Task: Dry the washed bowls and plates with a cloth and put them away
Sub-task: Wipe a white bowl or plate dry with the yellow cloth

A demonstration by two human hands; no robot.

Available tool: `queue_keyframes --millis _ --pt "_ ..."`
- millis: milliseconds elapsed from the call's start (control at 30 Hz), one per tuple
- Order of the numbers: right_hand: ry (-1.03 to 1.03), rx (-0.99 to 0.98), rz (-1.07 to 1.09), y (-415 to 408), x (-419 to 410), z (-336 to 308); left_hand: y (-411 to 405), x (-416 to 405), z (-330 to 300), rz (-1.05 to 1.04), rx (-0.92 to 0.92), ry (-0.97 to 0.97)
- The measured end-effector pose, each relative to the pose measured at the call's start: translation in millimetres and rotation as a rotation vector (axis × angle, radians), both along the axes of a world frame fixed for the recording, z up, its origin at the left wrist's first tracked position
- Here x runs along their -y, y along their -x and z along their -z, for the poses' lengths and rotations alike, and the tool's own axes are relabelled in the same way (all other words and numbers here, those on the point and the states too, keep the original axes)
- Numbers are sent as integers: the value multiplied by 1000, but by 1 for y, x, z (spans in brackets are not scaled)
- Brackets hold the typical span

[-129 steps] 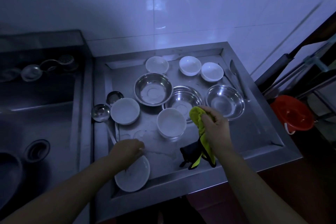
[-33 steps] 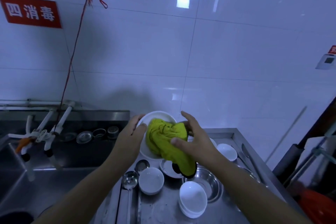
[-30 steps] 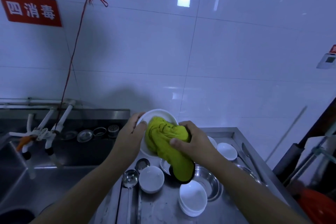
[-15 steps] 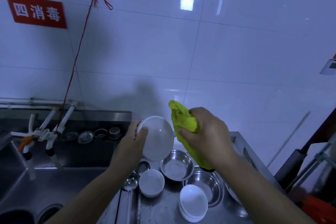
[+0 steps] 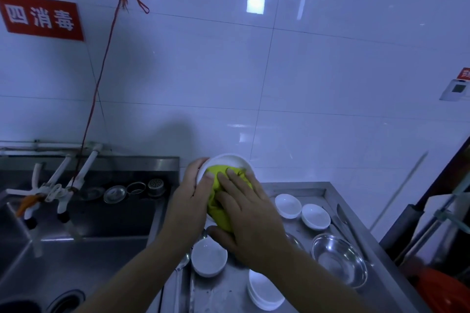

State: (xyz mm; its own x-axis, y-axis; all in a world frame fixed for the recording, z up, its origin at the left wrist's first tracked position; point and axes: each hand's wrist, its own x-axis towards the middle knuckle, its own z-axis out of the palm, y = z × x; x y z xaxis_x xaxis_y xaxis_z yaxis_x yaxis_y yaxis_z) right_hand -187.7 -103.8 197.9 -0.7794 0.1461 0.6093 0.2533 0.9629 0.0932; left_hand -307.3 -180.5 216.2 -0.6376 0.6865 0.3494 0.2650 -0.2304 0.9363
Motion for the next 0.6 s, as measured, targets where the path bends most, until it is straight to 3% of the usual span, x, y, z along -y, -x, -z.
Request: queue_keyframes --millis 200,333,500,600 --pt "96 -245 -63 13 28 9 0 -2 -7 43 15 -126" --pt "-125 -237 -188 0 9 5 6 2 -19 139 -130 -104" --pt "-504 -75 -395 -14 -46 -18 19 3 -28 231 -243 101" --pt "-515 -83 -341 -9 -52 -17 21 -1 -33 196 -272 110"
